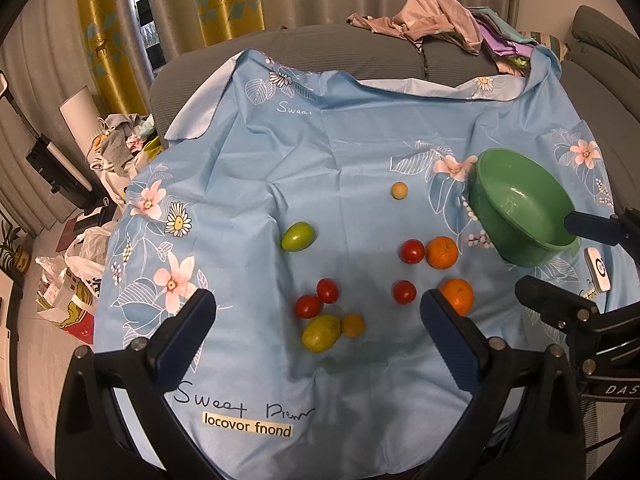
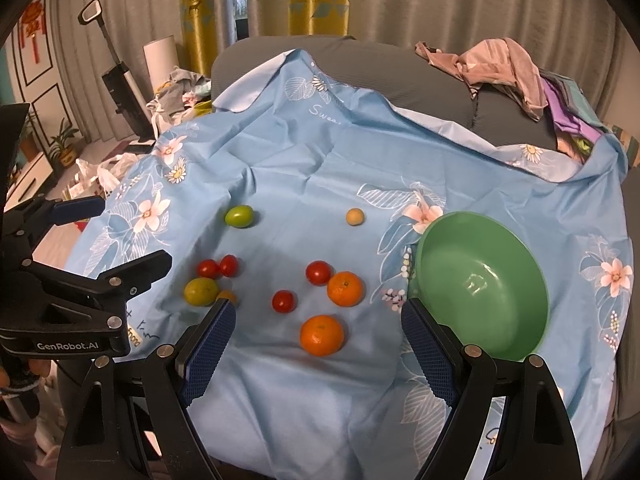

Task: Organize fruits
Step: 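Move the left tool to an orange while the right tool approaches the large orange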

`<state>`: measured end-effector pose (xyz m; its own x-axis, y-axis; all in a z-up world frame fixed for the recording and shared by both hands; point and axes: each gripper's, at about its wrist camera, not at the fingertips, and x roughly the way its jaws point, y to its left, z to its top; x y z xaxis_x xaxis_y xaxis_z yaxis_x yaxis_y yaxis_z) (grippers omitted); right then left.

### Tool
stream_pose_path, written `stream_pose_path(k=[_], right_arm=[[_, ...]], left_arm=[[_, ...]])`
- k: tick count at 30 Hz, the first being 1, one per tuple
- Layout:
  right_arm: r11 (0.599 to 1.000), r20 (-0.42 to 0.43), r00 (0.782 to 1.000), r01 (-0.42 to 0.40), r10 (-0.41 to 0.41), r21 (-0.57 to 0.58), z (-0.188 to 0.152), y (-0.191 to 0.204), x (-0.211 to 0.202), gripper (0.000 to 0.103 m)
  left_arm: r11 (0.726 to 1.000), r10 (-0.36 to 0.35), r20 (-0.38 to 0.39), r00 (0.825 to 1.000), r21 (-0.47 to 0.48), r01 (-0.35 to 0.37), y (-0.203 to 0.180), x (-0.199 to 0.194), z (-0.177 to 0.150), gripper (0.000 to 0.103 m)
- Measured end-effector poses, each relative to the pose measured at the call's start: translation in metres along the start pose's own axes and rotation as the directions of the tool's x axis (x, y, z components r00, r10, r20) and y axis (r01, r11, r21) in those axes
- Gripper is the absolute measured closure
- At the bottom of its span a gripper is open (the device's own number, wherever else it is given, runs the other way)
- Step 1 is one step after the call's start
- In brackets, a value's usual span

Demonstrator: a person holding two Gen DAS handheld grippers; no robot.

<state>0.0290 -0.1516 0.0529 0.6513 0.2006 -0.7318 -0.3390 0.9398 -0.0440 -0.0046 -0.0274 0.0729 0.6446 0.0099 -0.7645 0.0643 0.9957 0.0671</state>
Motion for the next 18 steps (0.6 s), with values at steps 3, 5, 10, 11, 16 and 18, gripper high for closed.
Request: stream_pose_path(k=[3, 5, 10, 11, 16, 18], right_arm=[[1.0, 0.001, 1.0, -0.001, 0.001, -0.002, 0.001, -0.001, 0.0, 0.017], [1.0, 0.001, 1.0, -0.002, 0.002, -0.001, 0.001, -0.001, 0.0, 0.017], [1.0, -0.003, 1.0, -0.014, 0.014, 0.006, 0.0, 0.0, 0.003, 0.017], [1.0, -0.003, 1.0, -0.025, 0.025, 0.008, -0.002, 0.001, 0.005, 0.017], [0.992, -0.009, 0.992, -0.122, 0.123, 0.028, -0.025, 0.006, 0.03, 0.017], [0.982, -0.005, 0.982, -0.186, 0.186, 0.043, -0.041, 0.009, 0.041, 0.017]], left_arm=[[1.0, 0.001, -0.002, 1.0, 0.001, -0.001, -0.001, 0.001, 0.0, 0.001], [1.0, 0.002, -0.003, 1.0, 0.001, -0.002, -0.001, 0.002, -0.001, 0.001], [1.0, -0.022, -0.01, 1.0, -0.009, 0.022, 0.001, 0.007, -0.006, 0.001], [0.999, -0.04, -0.011, 0.999, -0.018, 0.04, 0.003, 0.009, -0.007, 0.001], [0.967, -0.224, -0.047, 0.974, -0.134, 0.216, 0.024, 0.035, -0.029, 0.001], [0.96, -0.245, -0.052, 0.968, -0.153, 0.234, 0.029, 0.043, -0.04, 0.001]])
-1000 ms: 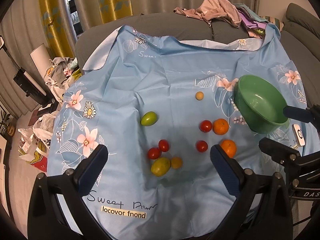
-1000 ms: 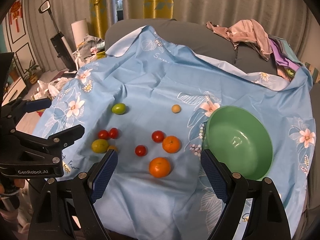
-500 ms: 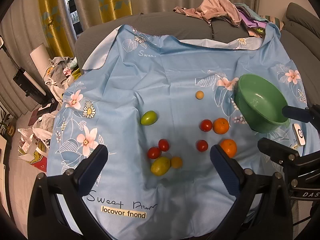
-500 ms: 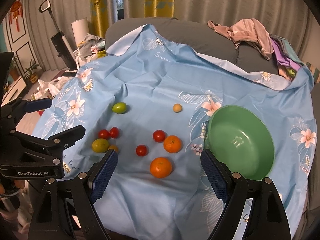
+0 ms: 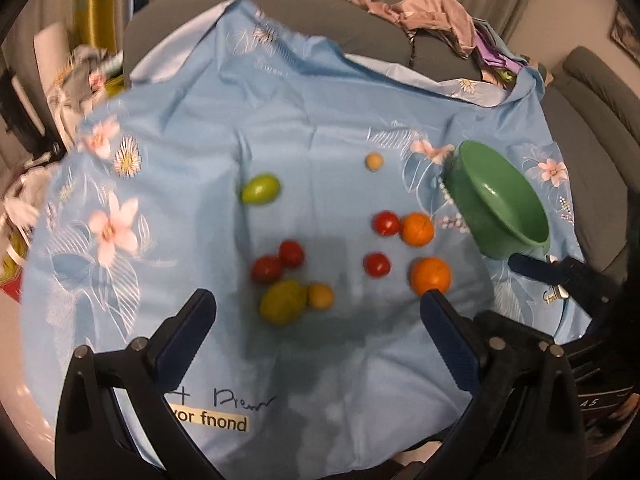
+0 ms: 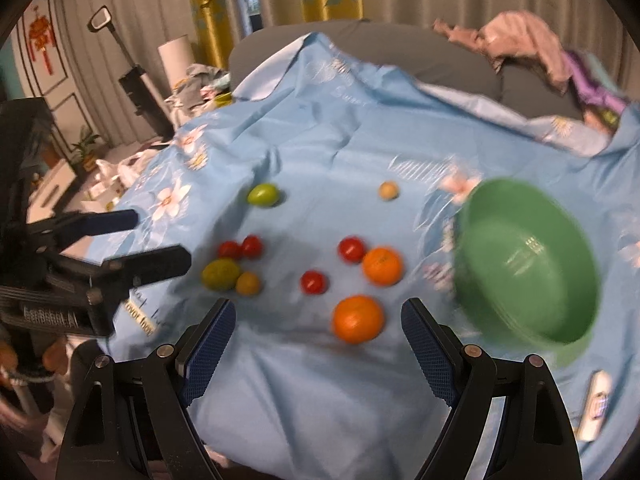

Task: Organize fruits
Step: 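Move the left tool to an orange while the right tool approaches the large orange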

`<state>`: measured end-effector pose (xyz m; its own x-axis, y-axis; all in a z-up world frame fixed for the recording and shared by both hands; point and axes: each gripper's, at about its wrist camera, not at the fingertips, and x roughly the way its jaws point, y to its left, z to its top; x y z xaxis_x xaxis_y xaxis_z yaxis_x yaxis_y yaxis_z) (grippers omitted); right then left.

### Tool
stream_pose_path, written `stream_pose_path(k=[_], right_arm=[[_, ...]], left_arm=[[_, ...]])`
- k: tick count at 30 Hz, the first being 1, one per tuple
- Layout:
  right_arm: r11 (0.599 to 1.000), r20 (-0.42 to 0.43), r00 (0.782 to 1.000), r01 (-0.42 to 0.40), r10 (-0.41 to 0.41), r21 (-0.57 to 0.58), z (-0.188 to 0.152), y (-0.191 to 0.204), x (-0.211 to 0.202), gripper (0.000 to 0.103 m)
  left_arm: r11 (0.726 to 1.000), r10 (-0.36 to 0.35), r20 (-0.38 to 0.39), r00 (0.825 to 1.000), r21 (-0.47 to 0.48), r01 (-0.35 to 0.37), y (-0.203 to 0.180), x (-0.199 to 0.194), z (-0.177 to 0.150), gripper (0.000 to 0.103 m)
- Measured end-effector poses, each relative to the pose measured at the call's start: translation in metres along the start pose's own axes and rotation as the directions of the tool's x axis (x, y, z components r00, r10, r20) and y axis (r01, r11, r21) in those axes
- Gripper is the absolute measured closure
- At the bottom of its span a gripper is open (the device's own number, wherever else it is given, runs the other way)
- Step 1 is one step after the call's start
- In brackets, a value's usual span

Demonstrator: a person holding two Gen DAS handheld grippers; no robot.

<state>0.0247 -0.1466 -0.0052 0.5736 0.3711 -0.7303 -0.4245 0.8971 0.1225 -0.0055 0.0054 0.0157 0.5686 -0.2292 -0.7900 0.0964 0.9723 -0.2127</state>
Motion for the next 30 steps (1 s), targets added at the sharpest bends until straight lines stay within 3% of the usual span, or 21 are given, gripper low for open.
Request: stream_pose_path(k=[8, 10, 12, 14, 20, 22, 30], right_arm=[[0.992, 0.021, 0.991, -0.129, 0.129, -0.001, -0.02, 0.008, 0.034, 0.02], [0.985, 0.018, 0.985, -0.17, 0.17, 0.002, -0.02, 0.013, 0.045, 0.022], [0.984, 0.001, 0.984, -0.178, 0.178, -0.008, -0.017, 0.015, 0.054, 0.031], [0.987, 0.001, 0.987, -0.161, 0.162, -0.021, -0.013, 0.015, 0.057, 0.039], [0.998, 0.031, 0.998, -0.059, 0.058, 0.028, -0.011, -0.017, 0.046, 0.039], [0.998, 0.029, 0.999, -0.032, 0.031, 0.059, -0.013, -0.029, 0.043, 0.039], [0.989, 0.006, 1.0, -0.004, 0.003, 0.149, -0.016, -0.057, 0.054, 0.039]], left_arm=[[0.999, -0.026, -0.028, 0.999, 0.031, 0.027, 0.014, 0.028, -0.024, 0.006], [0.998, -0.015, -0.027, 1.0, 0.053, 0.016, 0.012, 0.034, -0.024, 0.014], [0.998, -0.012, -0.034, 0.999, 0.067, 0.015, 0.013, 0.039, -0.023, 0.022], [0.997, -0.016, -0.037, 0.999, 0.08, 0.018, 0.015, 0.043, -0.021, 0.027], [0.991, -0.015, -0.035, 0.999, 0.129, 0.019, 0.017, 0.052, -0.019, 0.031], [0.988, -0.024, -0.036, 0.999, 0.15, 0.029, 0.014, 0.054, -0.018, 0.039], [0.971, -0.117, -0.048, 0.992, 0.203, 0.124, -0.013, 0.059, -0.007, 0.04]])
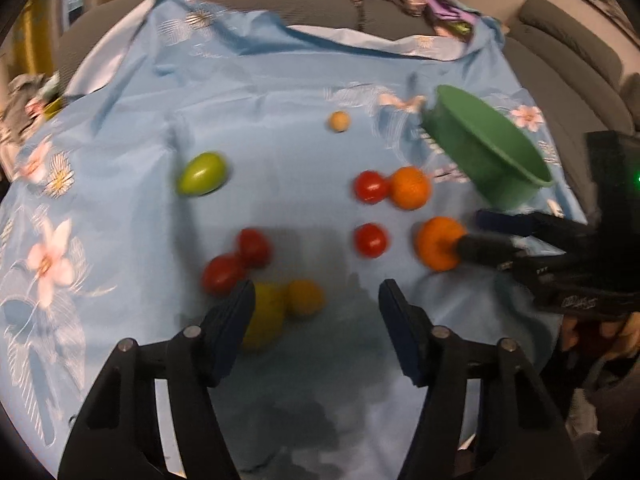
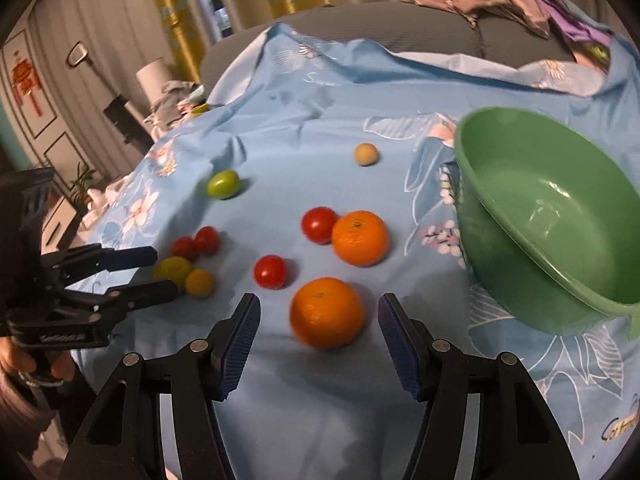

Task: Organize fruits
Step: 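Move the left tool to an orange while the right tool approaches the large orange, then close the left tool on the orange while the right tool grips the large orange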

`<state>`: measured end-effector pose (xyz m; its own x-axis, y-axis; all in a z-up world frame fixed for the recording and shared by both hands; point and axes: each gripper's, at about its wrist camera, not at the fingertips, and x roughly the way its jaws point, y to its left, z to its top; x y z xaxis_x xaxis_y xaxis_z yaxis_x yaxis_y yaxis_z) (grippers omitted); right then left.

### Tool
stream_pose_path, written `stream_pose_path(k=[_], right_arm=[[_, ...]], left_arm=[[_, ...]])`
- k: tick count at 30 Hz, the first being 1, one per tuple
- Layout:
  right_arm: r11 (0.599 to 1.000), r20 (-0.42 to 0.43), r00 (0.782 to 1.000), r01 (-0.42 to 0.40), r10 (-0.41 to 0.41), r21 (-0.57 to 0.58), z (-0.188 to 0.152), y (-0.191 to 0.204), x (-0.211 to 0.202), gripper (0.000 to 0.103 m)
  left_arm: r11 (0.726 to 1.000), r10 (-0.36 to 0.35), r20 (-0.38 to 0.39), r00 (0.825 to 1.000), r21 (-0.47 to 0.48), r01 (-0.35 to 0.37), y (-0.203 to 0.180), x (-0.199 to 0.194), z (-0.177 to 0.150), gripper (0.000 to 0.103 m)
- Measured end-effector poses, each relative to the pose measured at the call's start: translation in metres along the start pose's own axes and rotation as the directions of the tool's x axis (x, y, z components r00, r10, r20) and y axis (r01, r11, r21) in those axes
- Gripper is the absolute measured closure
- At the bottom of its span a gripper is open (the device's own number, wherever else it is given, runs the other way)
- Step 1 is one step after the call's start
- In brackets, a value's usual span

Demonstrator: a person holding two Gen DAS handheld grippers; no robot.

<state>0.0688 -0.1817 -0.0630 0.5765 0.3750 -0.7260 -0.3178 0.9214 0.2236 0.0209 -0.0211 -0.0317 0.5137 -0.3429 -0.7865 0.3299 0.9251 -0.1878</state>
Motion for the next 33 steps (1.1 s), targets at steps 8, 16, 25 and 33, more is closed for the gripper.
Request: stream_pose_path(k=[8, 16, 25, 33], right_arm=[[0.999, 0.002, 1.0, -0.003, 0.003, -0.043, -0.002, 0.001, 0.017, 0.057], [0.998, 0.034, 0.997, -0.063, 0.063, -0.005, -0.013, -0.021, -0.017, 0.058], [0.991, 0.106, 0.986, -0.131, 0.129, 0.012, -0.019, -0.032, -0.043, 0.063], [0.99, 0.085, 0.988, -0.133, 0.129, 0.047, -0.019, -0.039, -0.038, 0.064]], left_arm=[[0.995, -0.087, -0.023, 0.996, 0.044, 0.088, -0.031, 0.027, 0.036, 0.039], [0.98, -0.146, -0.084, 0.986, 0.123, 0.156, -0.072, 0.074, 0.076, 0.042], [0.983, -0.061, -0.093, 0.994, 0.169, 0.076, -0.082, 0.099, 0.089, 0.052], [0.969, 0.011, -0.106, 0.994, 0.245, 0.016, -0.083, 0.119, 0.093, 0.053]])
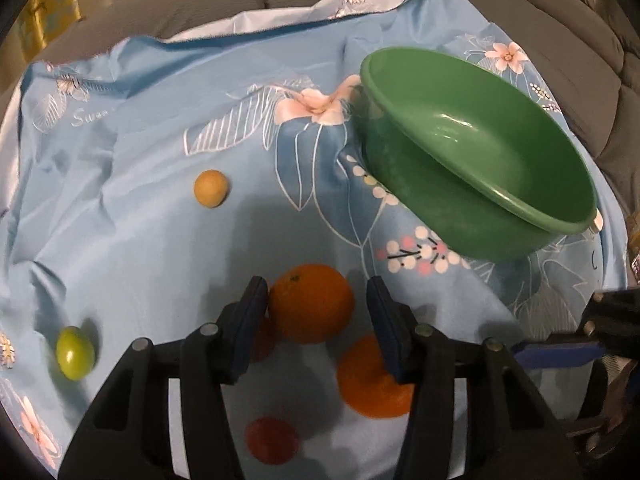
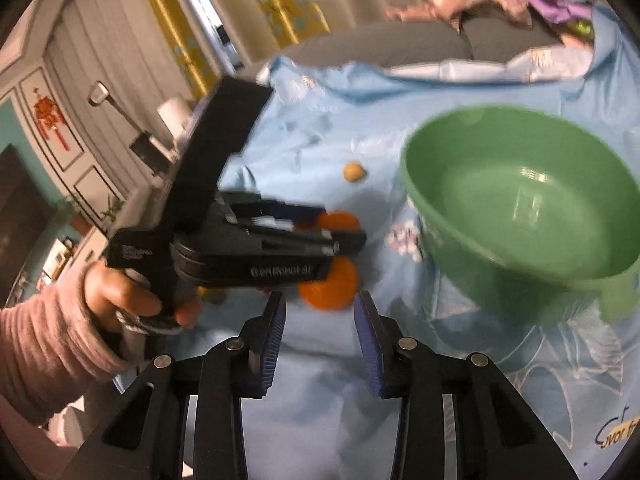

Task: Organize fruits
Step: 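Close the left tool on the orange while the right tool grips the large orange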

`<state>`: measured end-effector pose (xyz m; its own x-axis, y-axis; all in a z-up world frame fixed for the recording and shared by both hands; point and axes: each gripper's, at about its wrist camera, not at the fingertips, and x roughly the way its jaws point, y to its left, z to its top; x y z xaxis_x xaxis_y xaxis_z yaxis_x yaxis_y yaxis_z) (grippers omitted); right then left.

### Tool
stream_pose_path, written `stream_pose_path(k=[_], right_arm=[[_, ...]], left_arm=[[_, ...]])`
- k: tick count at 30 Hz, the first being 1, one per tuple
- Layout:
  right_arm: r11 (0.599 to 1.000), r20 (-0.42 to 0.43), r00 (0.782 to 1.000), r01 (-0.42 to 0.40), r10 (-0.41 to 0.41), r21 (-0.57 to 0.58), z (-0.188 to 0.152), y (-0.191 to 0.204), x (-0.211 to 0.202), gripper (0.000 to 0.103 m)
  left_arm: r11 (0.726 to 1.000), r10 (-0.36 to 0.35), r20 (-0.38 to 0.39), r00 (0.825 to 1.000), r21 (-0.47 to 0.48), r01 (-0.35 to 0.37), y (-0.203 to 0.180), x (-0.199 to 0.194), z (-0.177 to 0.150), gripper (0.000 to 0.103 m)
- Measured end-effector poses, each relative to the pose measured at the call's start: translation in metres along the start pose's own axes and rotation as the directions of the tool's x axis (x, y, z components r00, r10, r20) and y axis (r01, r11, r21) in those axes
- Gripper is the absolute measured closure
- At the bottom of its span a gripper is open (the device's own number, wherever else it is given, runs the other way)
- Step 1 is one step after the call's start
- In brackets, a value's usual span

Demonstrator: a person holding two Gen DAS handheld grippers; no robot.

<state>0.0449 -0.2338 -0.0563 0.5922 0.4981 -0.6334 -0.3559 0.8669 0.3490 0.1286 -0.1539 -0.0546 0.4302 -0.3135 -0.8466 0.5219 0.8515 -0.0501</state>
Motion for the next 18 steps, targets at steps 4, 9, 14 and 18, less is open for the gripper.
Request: stream_pose_path(k=[4, 9, 14, 18], right_arm=[[1.0, -0.013, 1.0, 0.018, -0.018, 0.001, 0.001, 0.002, 0.01, 0.064], [1.0, -0.016, 1.0, 0.013, -0.013, -0.008, 0.005, 0.007, 0.018, 0.06], [0.999, -0.045, 0.998, 0.036, -0.037, -0.033, 0.011, 0.011, 0.038, 0.057], [0.996, -0.039, 0.997, 0.061, -0.063, -0.061, 0.015, 0.013, 0.044, 0.057]], left_arm=[[0.996, -0.074, -0.025, 0.997, -0.056, 0.073, 0.014, 0.01, 0.004, 0.062], [0.99, -0.1, -0.002, 0.995, -0.095, 0.1, 0.027, 0.002, -0.003, 0.063], [0.977, -0.144, 0.034, 0.989, -0.157, 0.148, 0.042, -0.012, -0.01, 0.063], [0.969, -0.145, 0.056, 0.988, -0.192, 0.153, 0.05, -0.023, -0.013, 0.063]])
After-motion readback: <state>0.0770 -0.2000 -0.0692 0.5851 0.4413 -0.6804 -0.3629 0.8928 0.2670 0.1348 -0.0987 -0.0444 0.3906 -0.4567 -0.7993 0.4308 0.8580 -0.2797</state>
